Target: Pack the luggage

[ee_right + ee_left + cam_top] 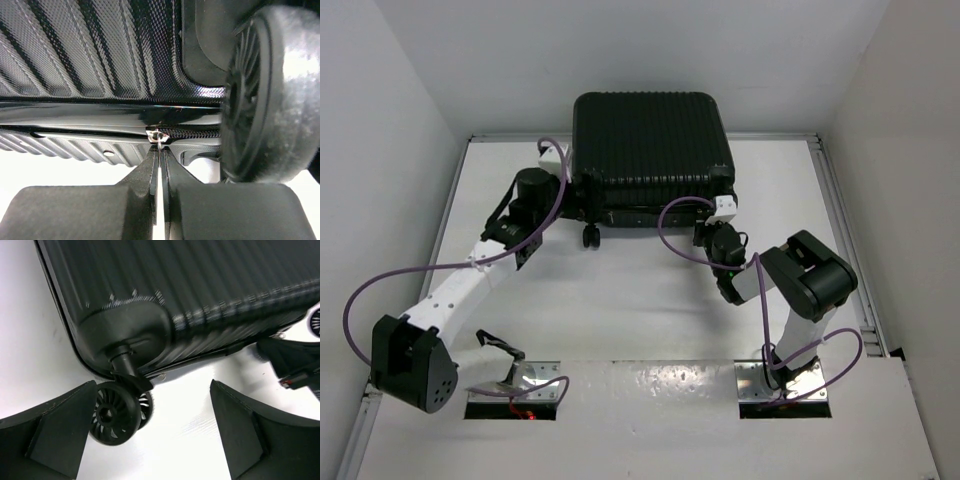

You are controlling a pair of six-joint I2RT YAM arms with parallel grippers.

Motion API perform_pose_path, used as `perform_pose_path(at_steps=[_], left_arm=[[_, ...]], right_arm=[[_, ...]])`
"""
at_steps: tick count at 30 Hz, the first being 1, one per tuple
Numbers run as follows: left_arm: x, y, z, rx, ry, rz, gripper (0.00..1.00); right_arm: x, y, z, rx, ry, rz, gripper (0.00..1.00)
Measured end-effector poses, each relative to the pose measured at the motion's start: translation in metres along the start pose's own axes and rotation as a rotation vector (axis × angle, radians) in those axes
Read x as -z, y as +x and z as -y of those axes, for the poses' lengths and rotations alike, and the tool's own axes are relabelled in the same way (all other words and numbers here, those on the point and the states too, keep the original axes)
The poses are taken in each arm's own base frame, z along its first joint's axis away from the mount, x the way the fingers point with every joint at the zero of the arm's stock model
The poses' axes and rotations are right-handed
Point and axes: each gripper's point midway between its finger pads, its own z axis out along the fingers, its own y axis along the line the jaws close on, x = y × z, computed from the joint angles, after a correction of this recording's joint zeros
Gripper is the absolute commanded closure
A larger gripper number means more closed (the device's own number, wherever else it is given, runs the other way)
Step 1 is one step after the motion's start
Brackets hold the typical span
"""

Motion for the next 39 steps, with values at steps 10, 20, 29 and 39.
perform_pose_path(at_steps=[10, 20, 29, 39], left_arm=[[-0.019, 0.058, -0.023, 0.013, -0.159, -0.188, 0.0], [-0.028, 0.053, -0.035, -0.014, -0.203, -0.204, 0.73], [-0.036, 0.042, -0.051, 0.016, -0.21, -0.195, 1.0], [-0.046, 0.024, -0.092, 0.006, -0.272, -0.175, 1.0]], right_arm=[[0.0, 0.0, 0.001, 0.002, -0.006, -0.002, 1.0], [0.0, 0.0, 0.007, 0.006, 0.007, -0.001, 1.0], [0.01, -0.003, 0.033, 0.011, 0.045, -0.005, 1.0], [0.023, -0.006, 0.053, 0.009, 0.035, -0.008, 1.0]])
